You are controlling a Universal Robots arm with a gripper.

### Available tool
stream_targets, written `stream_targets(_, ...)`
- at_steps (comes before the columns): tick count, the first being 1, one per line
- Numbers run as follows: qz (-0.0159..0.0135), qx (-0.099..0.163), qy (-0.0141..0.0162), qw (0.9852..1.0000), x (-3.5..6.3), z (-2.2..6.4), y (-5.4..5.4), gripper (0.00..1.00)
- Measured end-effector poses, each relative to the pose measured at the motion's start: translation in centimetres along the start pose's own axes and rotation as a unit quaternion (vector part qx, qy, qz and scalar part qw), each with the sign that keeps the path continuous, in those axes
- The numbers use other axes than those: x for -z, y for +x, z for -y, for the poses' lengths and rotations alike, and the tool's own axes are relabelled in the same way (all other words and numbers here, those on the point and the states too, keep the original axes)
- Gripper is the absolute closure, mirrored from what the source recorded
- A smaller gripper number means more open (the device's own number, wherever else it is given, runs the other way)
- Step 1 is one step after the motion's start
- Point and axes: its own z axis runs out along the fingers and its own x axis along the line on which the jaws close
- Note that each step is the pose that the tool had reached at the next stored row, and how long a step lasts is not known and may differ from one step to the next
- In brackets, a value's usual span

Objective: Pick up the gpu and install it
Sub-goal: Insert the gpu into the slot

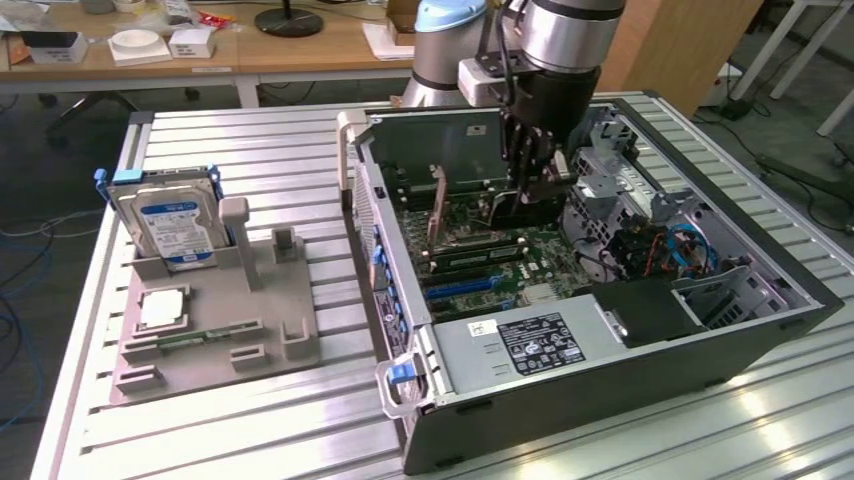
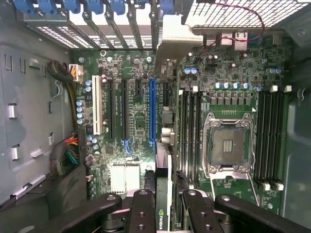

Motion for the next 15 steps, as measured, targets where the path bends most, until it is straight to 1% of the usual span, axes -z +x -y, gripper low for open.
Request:
stream_targets(6, 0.0000, 0.000, 0.0000, 1.0000, -0.27, -0.10, 0.00, 0.74)
stream_targets(9, 0.0002, 0.000, 0.0001, 1.0000, -0.42, -0.41, 0.00, 0.74)
stream_targets(15, 0.0004, 0.000, 0.0001, 1.0000, -0.80, -0.44, 0.00, 0.74)
